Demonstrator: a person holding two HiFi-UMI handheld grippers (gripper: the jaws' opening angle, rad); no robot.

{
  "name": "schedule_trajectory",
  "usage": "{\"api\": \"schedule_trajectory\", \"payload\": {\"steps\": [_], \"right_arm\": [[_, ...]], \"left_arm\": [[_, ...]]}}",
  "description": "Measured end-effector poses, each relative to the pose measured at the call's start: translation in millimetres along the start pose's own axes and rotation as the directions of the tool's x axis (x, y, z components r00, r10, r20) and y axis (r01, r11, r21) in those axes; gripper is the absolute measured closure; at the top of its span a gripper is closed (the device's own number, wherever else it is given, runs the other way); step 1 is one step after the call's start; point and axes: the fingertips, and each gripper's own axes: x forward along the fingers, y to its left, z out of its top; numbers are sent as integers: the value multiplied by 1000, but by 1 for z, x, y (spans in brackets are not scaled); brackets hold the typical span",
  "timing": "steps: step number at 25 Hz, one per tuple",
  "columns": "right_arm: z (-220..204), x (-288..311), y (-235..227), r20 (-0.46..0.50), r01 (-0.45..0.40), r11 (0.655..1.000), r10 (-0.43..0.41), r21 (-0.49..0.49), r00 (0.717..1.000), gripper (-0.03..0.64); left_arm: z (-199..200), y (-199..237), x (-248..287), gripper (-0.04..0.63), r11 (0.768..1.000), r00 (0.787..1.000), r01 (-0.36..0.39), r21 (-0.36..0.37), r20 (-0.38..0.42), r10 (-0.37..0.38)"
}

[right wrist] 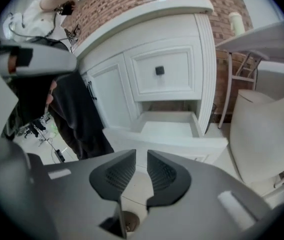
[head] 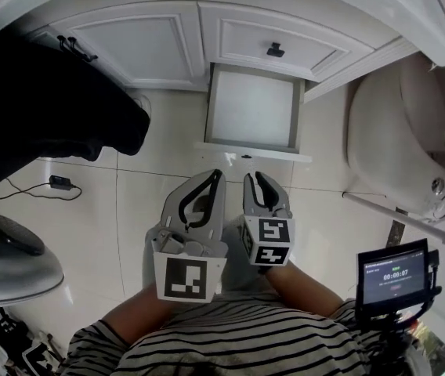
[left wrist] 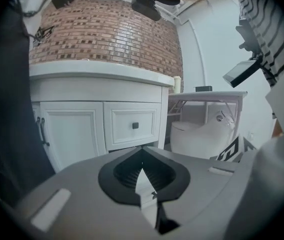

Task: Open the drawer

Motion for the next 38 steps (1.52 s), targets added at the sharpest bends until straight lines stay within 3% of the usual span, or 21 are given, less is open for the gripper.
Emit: {"api": "schedule_trajectory", "payload": {"steps": [4,8,12,17,24,32,38], "right_arm": [[60,-98,28,29,-54,998,55,-29,998,588],[122,-215,51,65,-73,995,77,-73,995,614],[180,-327,77,127,-99,988,114,-119,985,615],[218,-436,99,232,-100,984,134,-150,963,615],[229,-514,148,346,-65,983,122,-172,930,614],[175,-597,211,398,-48,987,106,-154,911,615],[133,-637,234,404,-63,990,110,-129,908,615]], "left_arm": [[65,-2,-50,580,997,999,-10,-75,-33,7],[147,-23,-119,580,998,999,15,-55,-39,-17],[221,-50,-196,580,998,999,-8,-65,-38,6],[288,-86,-273,580,999,999,-32,-33,18,33],[302,-95,-355,580,997,995,-70,19,66,68],[281,-120,-476,580,997,993,-42,58,109,35],[268,-155,-517,580,1000,991,25,-13,128,-23]]}}
